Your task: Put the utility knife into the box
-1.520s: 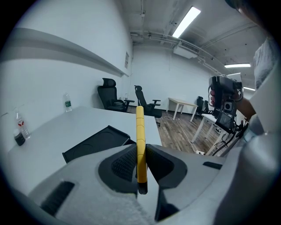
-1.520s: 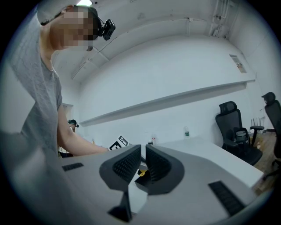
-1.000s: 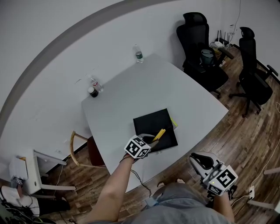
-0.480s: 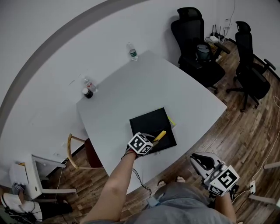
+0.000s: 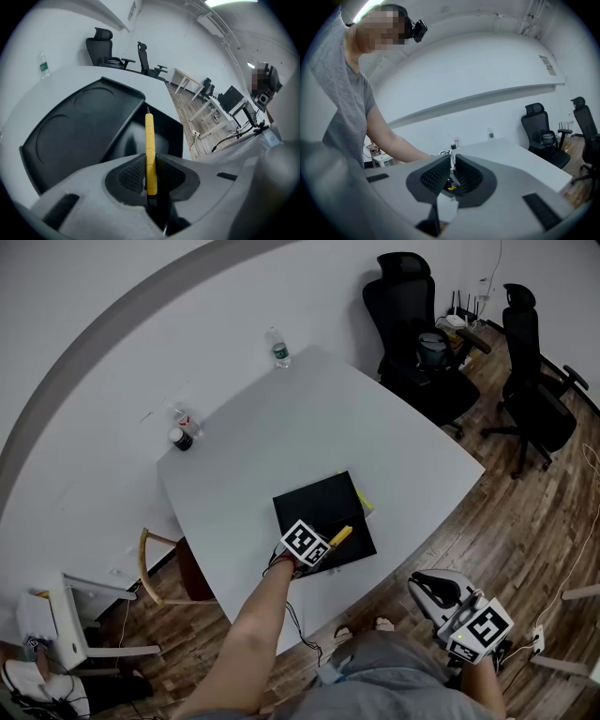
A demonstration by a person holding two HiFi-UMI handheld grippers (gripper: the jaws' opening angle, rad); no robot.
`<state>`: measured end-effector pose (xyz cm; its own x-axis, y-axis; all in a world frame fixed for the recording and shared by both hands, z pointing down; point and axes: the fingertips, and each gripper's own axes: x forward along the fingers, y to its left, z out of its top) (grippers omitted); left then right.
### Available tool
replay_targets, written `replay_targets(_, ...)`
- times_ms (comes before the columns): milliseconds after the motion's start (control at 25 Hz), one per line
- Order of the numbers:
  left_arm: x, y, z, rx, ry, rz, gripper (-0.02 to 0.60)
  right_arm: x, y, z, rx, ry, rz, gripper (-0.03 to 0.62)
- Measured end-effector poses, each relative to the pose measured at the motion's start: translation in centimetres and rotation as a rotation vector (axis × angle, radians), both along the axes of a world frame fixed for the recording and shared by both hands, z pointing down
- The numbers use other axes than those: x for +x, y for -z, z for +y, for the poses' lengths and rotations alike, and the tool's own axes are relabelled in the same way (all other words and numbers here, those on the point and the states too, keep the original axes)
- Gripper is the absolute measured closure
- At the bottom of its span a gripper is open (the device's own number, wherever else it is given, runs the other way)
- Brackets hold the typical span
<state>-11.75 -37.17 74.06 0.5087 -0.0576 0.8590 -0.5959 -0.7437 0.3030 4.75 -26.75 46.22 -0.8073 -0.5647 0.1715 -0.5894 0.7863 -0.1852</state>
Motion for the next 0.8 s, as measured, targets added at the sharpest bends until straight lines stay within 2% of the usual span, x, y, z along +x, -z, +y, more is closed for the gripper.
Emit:
replay_targets(240,-0.2,-1.6,-0.1,-0.055,0.005,-0.025,0.506,0.6,0.0,-0.3,-0.002,-0.017,0.009,0.548)
replay_targets(600,-0.7,-3.1,0.1,-0.075,-0.034,-0.090,0.506,0.8,-0.3,-0.3,-0.014,-0.020,0.018,0.548)
replay_targets(800,-0.3,-3.5,0.4,-0.083,-0.048,-0.092,0.506,0.9,-0.3,-0.5,-0.014,-0.015,0.018,0.548)
